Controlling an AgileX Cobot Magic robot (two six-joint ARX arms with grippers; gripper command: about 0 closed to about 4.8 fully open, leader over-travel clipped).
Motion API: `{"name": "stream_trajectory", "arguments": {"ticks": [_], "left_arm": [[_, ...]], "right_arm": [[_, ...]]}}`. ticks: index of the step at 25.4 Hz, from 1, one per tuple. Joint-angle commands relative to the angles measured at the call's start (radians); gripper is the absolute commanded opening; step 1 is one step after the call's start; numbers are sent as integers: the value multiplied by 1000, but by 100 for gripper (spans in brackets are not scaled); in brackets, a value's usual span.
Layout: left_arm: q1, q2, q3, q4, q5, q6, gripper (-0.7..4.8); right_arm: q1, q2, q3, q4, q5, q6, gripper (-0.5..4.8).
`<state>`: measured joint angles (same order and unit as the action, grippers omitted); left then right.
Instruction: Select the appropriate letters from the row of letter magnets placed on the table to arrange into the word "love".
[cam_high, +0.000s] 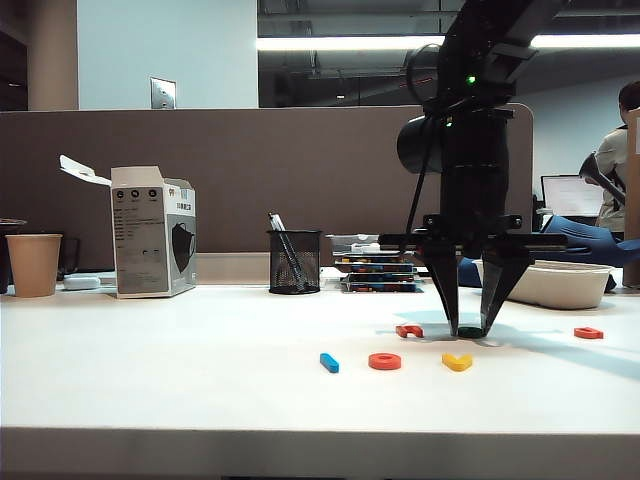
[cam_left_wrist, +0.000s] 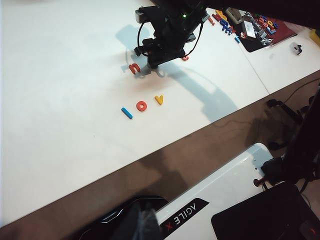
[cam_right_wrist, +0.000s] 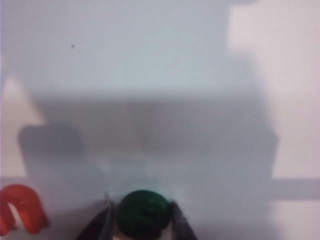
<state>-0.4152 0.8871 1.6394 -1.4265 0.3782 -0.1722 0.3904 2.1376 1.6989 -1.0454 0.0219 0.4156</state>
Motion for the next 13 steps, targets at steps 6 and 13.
{"name": "stream_trajectory", "arguments": {"ticks": [6,13], "left_arm": [[0,-3,2,0,3,8,-5],[0,-3,2,-1,3,8,-5]], "right_arm": [[1,14,-9,-16,5,3,104],[1,10,-7,-39,3,-1,108]]}}
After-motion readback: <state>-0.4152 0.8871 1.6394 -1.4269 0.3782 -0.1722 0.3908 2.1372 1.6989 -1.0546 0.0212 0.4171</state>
